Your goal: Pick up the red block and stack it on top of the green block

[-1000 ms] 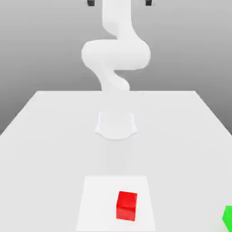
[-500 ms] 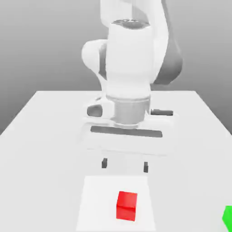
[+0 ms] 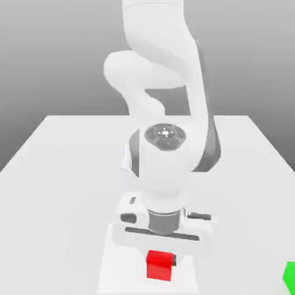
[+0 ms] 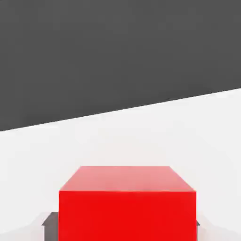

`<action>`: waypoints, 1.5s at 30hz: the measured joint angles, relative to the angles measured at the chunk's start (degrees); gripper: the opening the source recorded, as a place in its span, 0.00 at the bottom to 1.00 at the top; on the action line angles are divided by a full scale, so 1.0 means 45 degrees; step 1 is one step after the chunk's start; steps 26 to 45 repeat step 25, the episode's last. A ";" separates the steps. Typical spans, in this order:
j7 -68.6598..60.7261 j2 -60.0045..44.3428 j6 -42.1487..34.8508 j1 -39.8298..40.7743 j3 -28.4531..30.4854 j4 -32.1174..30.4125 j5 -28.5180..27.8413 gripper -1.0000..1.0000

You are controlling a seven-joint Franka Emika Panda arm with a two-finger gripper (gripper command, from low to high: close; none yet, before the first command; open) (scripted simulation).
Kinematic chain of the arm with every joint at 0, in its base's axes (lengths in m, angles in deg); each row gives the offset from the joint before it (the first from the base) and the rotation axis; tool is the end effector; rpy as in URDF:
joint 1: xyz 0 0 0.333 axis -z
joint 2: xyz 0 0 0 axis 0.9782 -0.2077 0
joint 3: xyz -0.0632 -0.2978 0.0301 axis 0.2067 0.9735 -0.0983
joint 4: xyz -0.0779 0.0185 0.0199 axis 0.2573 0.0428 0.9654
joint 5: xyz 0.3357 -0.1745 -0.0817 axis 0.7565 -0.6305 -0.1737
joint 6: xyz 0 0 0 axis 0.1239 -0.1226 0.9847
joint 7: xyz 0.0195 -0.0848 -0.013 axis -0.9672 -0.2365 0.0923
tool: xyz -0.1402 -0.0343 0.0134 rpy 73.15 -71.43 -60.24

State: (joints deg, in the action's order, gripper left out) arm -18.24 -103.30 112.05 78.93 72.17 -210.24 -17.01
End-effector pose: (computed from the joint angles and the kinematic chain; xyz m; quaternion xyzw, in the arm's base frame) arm 0.4401 0.0292 0.1061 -0.8861 0.4634 -0.0004 0.0004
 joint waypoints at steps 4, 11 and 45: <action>-0.0321 0.1565 -0.1318 0.0174 -0.0261 -0.0242 0.0431 0.00; -0.2058 0.1320 -0.3409 -0.1096 -0.1828 0.1986 -0.0120 0.00; -0.3477 -0.1918 -0.3808 -0.3664 -0.2939 0.5311 -0.2205 1.00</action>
